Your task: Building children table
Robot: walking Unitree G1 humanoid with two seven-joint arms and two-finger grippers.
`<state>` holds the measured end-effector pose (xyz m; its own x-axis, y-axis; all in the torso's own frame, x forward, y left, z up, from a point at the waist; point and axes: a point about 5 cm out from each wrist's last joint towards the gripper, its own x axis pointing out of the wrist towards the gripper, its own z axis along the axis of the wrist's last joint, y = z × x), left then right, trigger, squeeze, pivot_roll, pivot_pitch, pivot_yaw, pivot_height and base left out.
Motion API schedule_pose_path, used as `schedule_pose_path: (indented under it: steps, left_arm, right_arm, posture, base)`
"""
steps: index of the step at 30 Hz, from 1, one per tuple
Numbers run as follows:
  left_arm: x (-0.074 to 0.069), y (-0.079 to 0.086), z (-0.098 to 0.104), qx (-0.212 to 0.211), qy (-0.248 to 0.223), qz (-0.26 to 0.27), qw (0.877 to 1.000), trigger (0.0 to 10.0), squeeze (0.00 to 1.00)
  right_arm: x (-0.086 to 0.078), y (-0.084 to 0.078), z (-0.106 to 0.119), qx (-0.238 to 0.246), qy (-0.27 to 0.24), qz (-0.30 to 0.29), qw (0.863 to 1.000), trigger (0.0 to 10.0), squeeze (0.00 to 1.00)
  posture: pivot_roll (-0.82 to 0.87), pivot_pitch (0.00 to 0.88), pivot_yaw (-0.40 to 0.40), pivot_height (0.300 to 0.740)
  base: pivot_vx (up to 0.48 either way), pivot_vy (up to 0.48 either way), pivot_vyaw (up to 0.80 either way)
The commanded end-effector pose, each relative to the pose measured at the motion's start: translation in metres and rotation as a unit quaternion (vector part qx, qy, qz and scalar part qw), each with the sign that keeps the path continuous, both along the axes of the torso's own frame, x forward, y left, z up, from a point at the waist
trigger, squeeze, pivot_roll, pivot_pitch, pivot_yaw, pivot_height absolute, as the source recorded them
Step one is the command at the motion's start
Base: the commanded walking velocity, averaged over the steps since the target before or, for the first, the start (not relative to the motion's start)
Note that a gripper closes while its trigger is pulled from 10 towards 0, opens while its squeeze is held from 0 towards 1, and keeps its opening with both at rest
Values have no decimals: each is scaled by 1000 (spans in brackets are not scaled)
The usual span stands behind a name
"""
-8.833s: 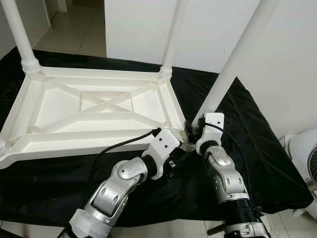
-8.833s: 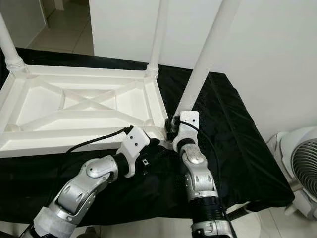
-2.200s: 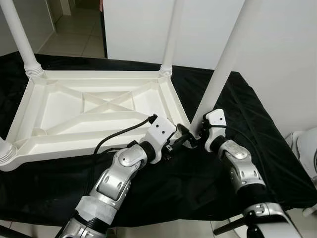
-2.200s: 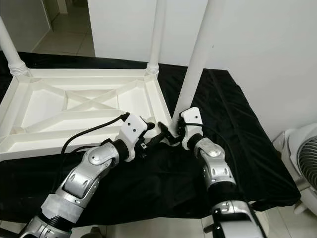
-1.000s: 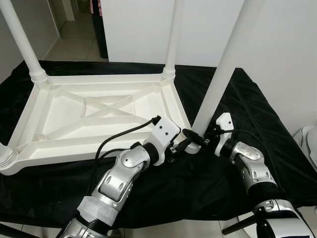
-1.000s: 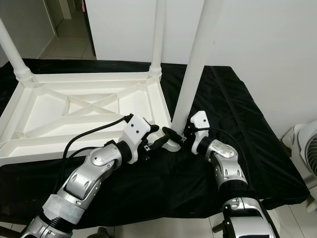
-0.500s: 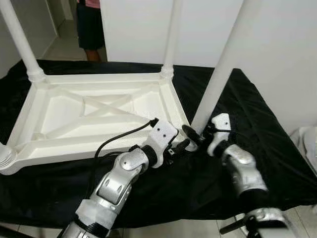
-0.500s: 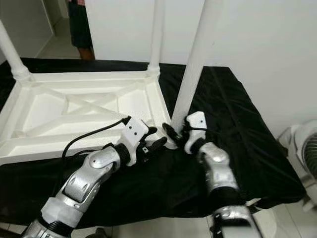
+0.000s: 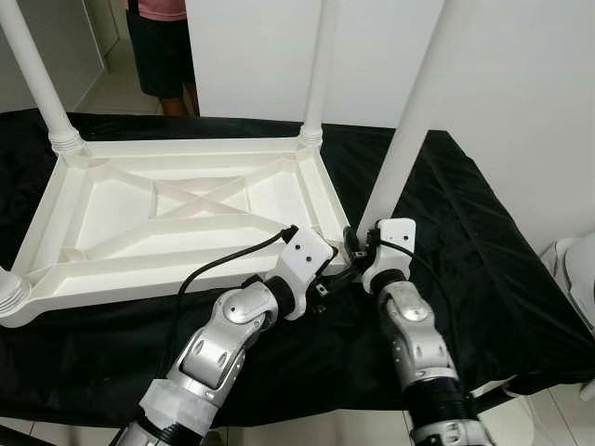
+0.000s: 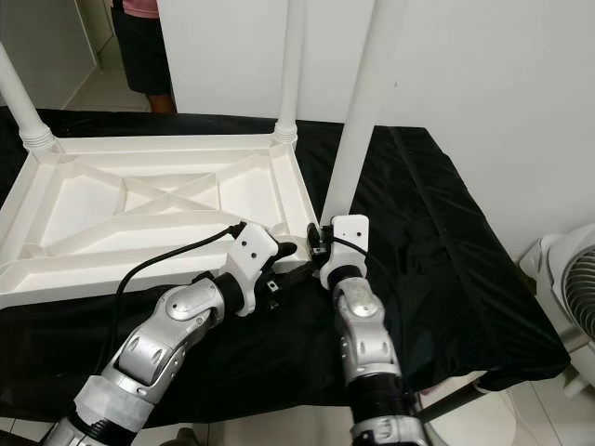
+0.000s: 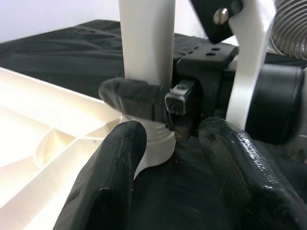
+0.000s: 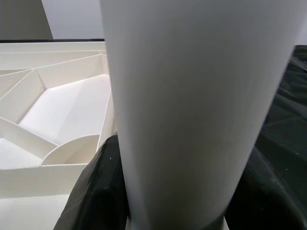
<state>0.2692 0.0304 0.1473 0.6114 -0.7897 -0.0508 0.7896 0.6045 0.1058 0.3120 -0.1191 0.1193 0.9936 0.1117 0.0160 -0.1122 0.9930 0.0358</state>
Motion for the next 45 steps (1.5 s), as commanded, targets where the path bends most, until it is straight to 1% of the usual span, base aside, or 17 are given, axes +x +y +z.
schedule_pose_path:
  steps: [1, 2, 7, 12, 13, 14, 15, 17, 20, 21, 25, 26, 29, 30, 35, 36, 45]
  left_arm:
    - [-2, -1, 2, 0, 1, -5, 1000, 10000, 0]
    - [-3, 0, 1, 1, 1, -2, 1000, 10000, 0]
    - [-3, 2, 0, 2, 1, 1, 1000, 10000, 0]
    - [-3, 2, 0, 1, 1, 2, 1000, 10000, 0]
    - [-4, 2, 0, 0, 1, 2, 1000, 10000, 0]
    - [-4, 2, 0, 0, 1, 2, 1000, 10000, 0]
    - [-4, 2, 0, 1, 1, 3, 1000, 10000, 0]
    - [-4, 3, -1, 3, 1, 4, 1000, 10000, 0]
    - [-4, 4, -2, 4, 2, 3, 1000, 10000, 0]
    - [-4, 5, -2, 5, 2, 4, 1000, 10000, 0]
    - [-4, 6, -2, 7, 1, 4, 1000, 10000, 0]
    - [-3, 7, -1, 7, 1, 4, 1000, 10000, 0]
    - [-1, 7, 0, 7, -1, 4, 1000, 10000, 0]
    - [-1, 7, 1, 6, -1, 5, 1000, 10000, 0]
    - [0, 7, 1, 6, -2, 6, 1000, 10000, 0]
    - [1, 7, 2, 5, -4, 8, 1000, 10000, 0]
    - [5, 8, 6, 2, -10, 14, 1000, 10000, 0]
  right_arm:
    - [-6, 6, -18, 2, 44, 12, 999, 0, 0]
    - [-8, 5, -14, 16, 36, 24, 999, 10000, 1000]
    - [-9, 2, -4, 41, 12, 42, 998, 10000, 1000]
    - [-7, -6, 2, 39, -1, 51, 998, 10000, 1000]
    - [-6, -12, 5, 35, -3, 69, 997, 10000, 686]
    - [-6, -12, 5, 35, -3, 69, 997, 10000, 686]
    - [-5, -16, 6, 24, -6, 91, 996, 10000, 0]
    - [-5, -23, 10, 4, -17, 150, 989, 10000, 0]
    - [-5, -27, 11, -5, -21, 171, 985, 10000, 0]
    - [-4, -31, 13, -21, -27, 197, 980, 10000, 0]
    - [-1, -39, 16, -46, -32, 229, 972, 10000, 0]
    - [2, -41, 16, -65, -30, 246, 967, 10000, 0]
    - [7, -43, 13, -86, -20, 269, 959, 10000, 0]
    - [10, -43, 10, -93, -12, 280, 955, 2510, 0]
    - [11, -44, 8, -95, -6, 288, 953, 2510, 0]
    - [13, -44, 5, -101, 1, 292, 951, 0, 0]
    - [18, -44, -2, -94, 18, 314, 945, 0, 0]
  posture:
    - [131, 0, -67, 740]
    - [133, 0, -75, 740]
    - [131, 0, -77, 740]
    - [128, 0, -83, 740]
    - [128, 0, -85, 740]
    - [128, 0, -85, 740]
    - [129, 0, -86, 740]
    - [131, 0, -85, 740]
    - [131, 0, -84, 740]
    - [132, 0, -80, 740]
    - [132, 0, -79, 740]
    - [132, 0, -75, 740]
    - [135, 0, -73, 740]
    - [136, 0, -71, 740]
    - [136, 0, -70, 740]
    - [142, 0, -70, 740]
    - [142, 0, -68, 740]
  base:
    - [0, 0, 0]
    - [0, 0, 0]
    - [0, 0, 0]
    - [0, 0, 0]
    - [0, 0, 0]
    - [0, 0, 0]
    - [0, 0, 0]
    - [0, 0, 0]
    - [0, 0, 0]
    - [0, 0, 0]
    - [0, 0, 0]
    - [0, 0, 0]
    - [0, 0, 0]
    - [0, 0, 0]
    - [0, 0, 0]
    - [0, 0, 0]
    - [0, 0, 0]
